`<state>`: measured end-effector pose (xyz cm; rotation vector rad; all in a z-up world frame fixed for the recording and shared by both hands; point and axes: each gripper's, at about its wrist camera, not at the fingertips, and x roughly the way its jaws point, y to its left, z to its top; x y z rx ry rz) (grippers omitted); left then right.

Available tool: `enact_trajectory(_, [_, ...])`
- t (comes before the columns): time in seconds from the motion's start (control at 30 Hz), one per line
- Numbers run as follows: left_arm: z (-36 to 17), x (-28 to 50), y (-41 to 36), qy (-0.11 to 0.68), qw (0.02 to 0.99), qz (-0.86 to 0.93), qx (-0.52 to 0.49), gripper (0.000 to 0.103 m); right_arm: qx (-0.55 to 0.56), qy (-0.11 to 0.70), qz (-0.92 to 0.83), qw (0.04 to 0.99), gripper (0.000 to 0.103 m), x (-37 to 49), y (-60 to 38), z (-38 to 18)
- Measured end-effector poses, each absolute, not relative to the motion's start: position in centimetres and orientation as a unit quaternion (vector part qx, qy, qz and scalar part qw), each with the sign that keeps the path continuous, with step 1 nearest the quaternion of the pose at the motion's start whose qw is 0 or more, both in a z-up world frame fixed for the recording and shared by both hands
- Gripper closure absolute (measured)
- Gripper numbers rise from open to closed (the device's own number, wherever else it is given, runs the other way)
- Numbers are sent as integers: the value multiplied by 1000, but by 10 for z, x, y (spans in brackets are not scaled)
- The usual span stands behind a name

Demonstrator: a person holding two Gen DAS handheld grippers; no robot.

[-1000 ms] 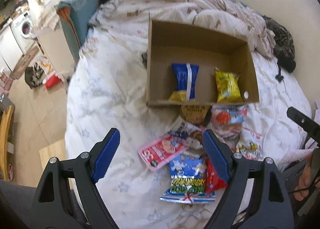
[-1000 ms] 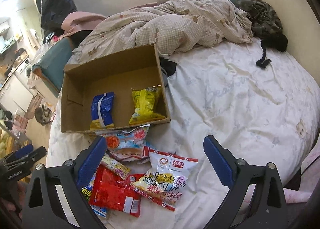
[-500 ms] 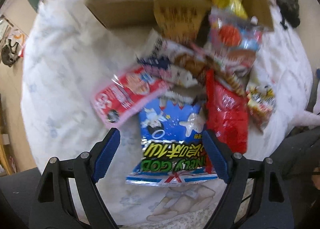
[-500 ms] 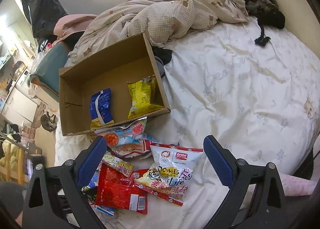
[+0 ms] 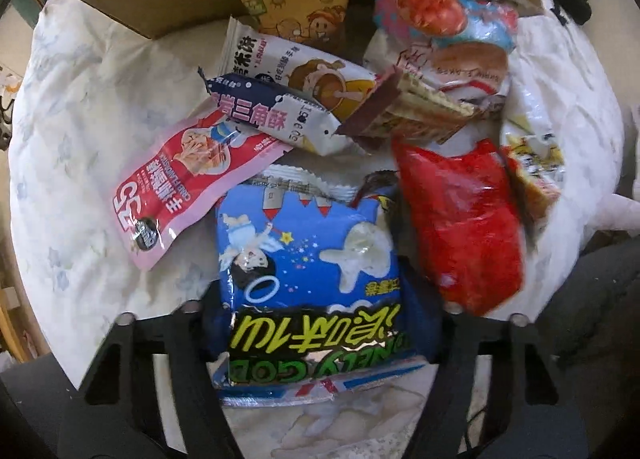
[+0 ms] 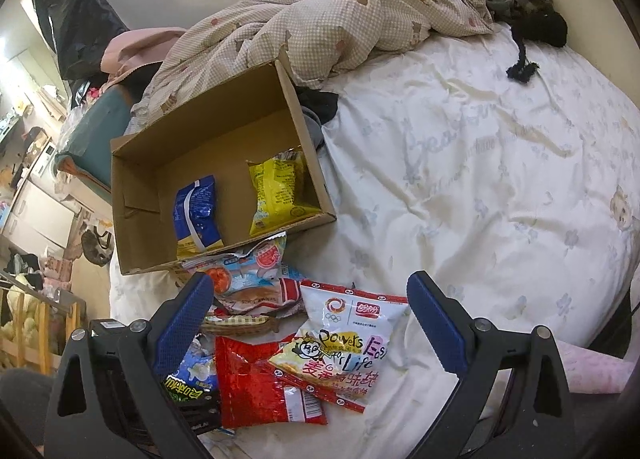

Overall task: Organize snacks
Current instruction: 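Grasp the blue 'Lucky Gold' bag with left tool while right tool grasps white Dowels bag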

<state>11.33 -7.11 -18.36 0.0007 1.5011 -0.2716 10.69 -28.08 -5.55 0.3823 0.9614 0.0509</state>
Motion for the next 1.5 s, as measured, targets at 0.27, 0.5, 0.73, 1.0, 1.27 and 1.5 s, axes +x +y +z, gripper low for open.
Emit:
enact_trajectory(0.27, [-114,86,-55,629,763,-146,-18,42,194,461,26,865,4,109,-285,-56])
enact_trajectory(0.5, [-61,93,-19,554,825,-105,-34,42,249,477,6,843,4,108,-308,-69])
enact_trajectory(0.73, [-63,101,-9,545,832,-82,-57,42,282,584,-17,761,4,121,-310,-124])
enact_trajectory(1.0, [-74,103,-12,559,824,-77,-50,42,265,649,-13,713,4,144,-284,-176])
enact_trajectory(1.27, [-77,105,-11,557,826,-67,-48,42,207,667,-36,715,30,150,-275,-189])
enact_trajectory(1.5, [-79,106,-11,555,828,-63,-40,42,215,633,-34,742,53,134,-284,-164])
